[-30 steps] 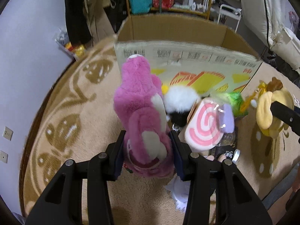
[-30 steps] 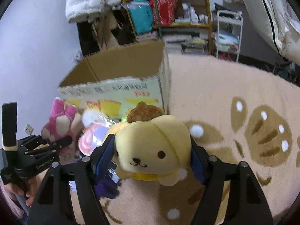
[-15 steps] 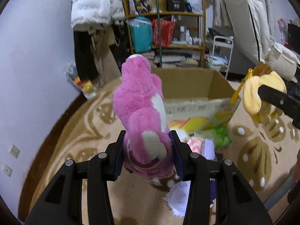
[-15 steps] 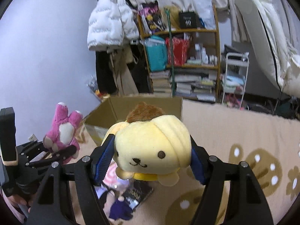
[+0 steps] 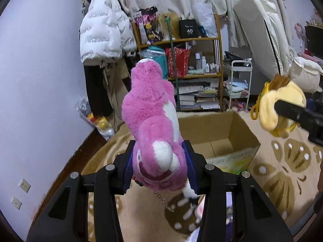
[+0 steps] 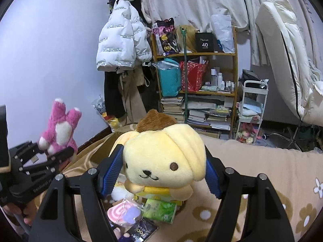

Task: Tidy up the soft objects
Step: 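Carry the dog plush into the box with the right tool while the left drops the bear in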

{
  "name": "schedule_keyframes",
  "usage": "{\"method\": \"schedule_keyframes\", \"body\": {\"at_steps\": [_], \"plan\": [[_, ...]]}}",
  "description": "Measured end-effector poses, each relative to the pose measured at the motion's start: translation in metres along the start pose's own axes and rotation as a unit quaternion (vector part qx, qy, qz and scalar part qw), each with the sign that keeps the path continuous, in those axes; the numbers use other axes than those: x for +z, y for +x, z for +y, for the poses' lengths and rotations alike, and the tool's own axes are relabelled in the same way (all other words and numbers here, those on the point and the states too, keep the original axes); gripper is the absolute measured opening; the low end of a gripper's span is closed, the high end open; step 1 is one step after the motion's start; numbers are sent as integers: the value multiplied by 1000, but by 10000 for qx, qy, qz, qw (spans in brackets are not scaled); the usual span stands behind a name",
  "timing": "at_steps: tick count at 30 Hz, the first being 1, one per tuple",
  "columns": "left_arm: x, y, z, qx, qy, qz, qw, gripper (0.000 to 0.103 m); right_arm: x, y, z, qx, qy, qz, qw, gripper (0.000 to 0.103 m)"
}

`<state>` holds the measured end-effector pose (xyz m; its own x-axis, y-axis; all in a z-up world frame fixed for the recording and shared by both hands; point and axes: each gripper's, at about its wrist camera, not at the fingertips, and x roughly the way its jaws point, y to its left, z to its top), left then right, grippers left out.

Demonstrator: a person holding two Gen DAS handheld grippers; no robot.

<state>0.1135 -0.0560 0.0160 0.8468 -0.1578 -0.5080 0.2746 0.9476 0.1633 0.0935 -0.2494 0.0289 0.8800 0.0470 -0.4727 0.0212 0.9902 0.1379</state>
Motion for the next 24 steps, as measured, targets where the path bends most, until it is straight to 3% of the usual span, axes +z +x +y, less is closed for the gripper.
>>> {"method": "schedule_keyframes", "body": {"at_steps": [13,24], "plan": [[21,49,-10,21,9,-106,9999,44,20,38,-11,-151,12,-72,9999,77],[6,92,-17,-119,-19,257,9996,44,19,75,-5,-60,-24,31,10000,78]]}}
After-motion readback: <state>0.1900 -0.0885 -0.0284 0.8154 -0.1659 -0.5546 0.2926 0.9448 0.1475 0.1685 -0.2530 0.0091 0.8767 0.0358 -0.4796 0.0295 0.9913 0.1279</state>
